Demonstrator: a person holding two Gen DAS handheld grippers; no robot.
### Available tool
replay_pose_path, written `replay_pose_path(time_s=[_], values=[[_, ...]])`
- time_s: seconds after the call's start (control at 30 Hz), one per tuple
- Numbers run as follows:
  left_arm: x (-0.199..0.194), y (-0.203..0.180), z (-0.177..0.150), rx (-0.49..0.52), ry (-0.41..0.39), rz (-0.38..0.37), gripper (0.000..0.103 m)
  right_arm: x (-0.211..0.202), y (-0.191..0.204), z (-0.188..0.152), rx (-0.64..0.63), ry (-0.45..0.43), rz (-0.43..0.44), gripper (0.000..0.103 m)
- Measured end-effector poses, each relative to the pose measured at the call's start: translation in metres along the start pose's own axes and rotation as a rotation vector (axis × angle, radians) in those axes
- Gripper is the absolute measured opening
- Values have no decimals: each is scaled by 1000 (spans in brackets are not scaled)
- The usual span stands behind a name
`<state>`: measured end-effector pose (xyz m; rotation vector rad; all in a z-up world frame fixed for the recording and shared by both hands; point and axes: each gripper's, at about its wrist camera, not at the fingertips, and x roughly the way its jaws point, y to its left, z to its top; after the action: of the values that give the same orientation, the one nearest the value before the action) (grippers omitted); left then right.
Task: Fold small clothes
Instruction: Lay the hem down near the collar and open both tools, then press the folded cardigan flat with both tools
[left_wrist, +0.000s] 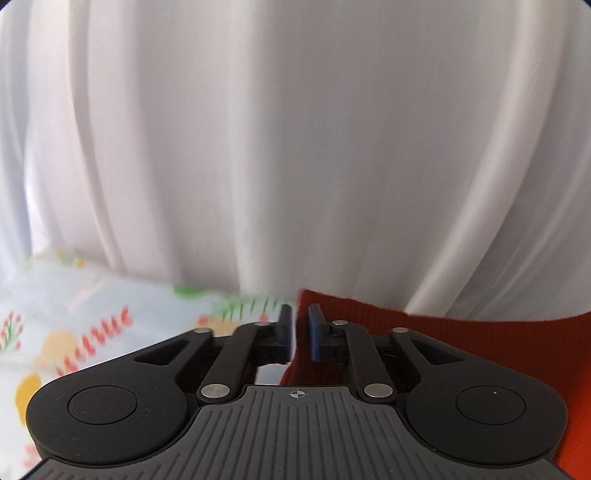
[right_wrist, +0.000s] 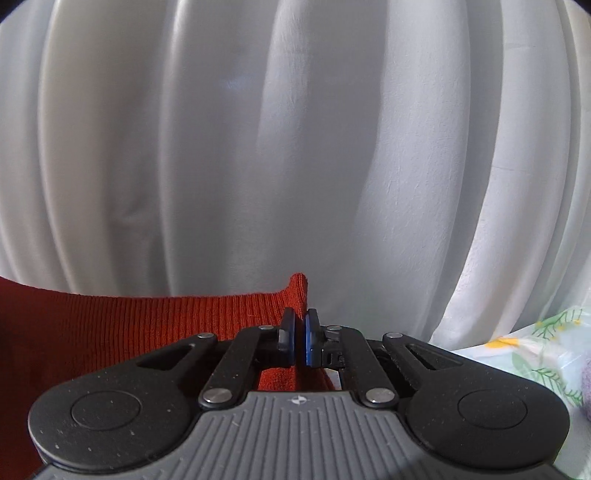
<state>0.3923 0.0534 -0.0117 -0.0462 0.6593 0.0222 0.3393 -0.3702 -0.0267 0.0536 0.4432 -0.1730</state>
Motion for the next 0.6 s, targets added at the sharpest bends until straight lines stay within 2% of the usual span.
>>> replay_pose_path(time_s=[0.03, 0.1, 0.13, 0.17, 0.2, 0.27, 0.33, 0.37, 0.4, 0.43, 0.47, 0.5, 0.53, 0.57, 0.6], values=[[4, 1, -6, -17, 24, 7, 16, 9, 3, -4, -3, 41, -1, 5], [-2, 5, -20, -60, 7, -11, 27, 15, 6, -10, 25, 74, -23, 10], [-6, 3, -25, -76, -14, -32, 39, 12, 6, -13, 54, 60, -23, 19], [-11, 1, -30, -96, -38, -66, 45, 8, 7, -17, 91, 39, -2, 31], [-10, -6, -32, -115, -49, -113, 49, 7, 10, -20, 135, 30, 37, 34], [-1, -27, -37, -125, -36, -209, 64, 15, 27, -27, 232, 66, 160, 35], [12, -49, -42, -90, -27, -255, 69, 23, 58, -36, 297, 111, 319, 35], [19, -57, -45, -52, -21, -240, 76, 26, 74, -41, 316, 122, 390, 35], [26, -62, -50, -12, -15, -190, 75, 30, 88, -47, 313, 133, 448, 35], [32, -62, -55, 17, -13, -136, 75, 36, 101, -52, 279, 152, 467, 36], [36, -58, -60, 39, -19, -100, 75, 41, 110, -58, 219, 161, 452, 36], [38, -50, -65, 53, -29, -98, 75, 45, 114, -63, 136, 161, 412, 36], [36, -36, -67, 41, -38, -143, 75, 49, 110, -65, 92, 162, 377, 36], [34, -26, -67, 7, -44, -185, 75, 49, 97, -61, 120, 156, 373, 37], [32, -17, -66, -14, -47, -205, 75, 49, 86, -59, 101, 138, 313, 40]])
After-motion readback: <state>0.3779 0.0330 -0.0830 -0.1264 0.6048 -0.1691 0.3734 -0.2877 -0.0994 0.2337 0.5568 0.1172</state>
